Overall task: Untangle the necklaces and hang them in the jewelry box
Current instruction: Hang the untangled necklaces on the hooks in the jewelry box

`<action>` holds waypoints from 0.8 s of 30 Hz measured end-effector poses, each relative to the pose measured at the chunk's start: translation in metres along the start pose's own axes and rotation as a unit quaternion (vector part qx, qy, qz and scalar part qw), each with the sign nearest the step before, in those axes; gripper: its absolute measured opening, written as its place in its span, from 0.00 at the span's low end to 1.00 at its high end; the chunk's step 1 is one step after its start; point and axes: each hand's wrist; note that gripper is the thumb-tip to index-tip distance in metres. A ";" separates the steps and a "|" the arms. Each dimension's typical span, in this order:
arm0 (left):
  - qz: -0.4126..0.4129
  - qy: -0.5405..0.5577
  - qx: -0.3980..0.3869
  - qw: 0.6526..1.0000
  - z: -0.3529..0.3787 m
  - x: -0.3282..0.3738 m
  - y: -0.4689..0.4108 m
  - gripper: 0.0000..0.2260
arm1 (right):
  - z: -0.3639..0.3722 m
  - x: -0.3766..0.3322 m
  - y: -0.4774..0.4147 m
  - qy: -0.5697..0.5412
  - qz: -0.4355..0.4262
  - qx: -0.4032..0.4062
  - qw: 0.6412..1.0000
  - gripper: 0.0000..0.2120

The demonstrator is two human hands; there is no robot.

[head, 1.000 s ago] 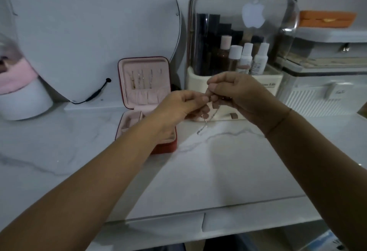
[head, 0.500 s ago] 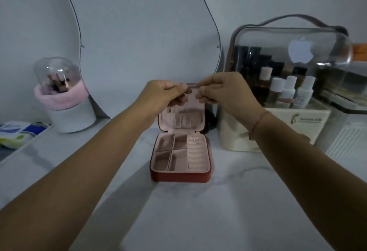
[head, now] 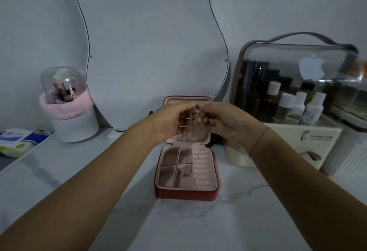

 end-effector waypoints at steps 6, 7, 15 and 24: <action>0.062 -0.080 0.063 0.993 -0.003 -0.003 -0.006 0.10 | -0.002 0.011 0.000 0.023 -0.014 -0.008 1.000 0.07; 0.075 -0.094 0.072 0.990 -0.004 -0.003 -0.005 0.09 | -0.002 0.012 0.000 0.022 -0.020 -0.008 1.000 0.08; 0.166 -0.137 0.127 0.968 0.000 0.003 -0.001 0.07 | 0.004 0.014 0.003 0.030 -0.119 -0.009 0.992 0.06; 0.228 -0.159 0.186 0.942 0.005 0.006 -0.001 0.09 | 0.008 0.011 0.003 0.076 -0.174 0.039 0.981 0.04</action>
Point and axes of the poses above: each hand's wrist, its own y-axis away from the middle knuckle, its own z-axis out of the palm, x = y × z, and after that the axes turned 3 degrees about -z, right-handed
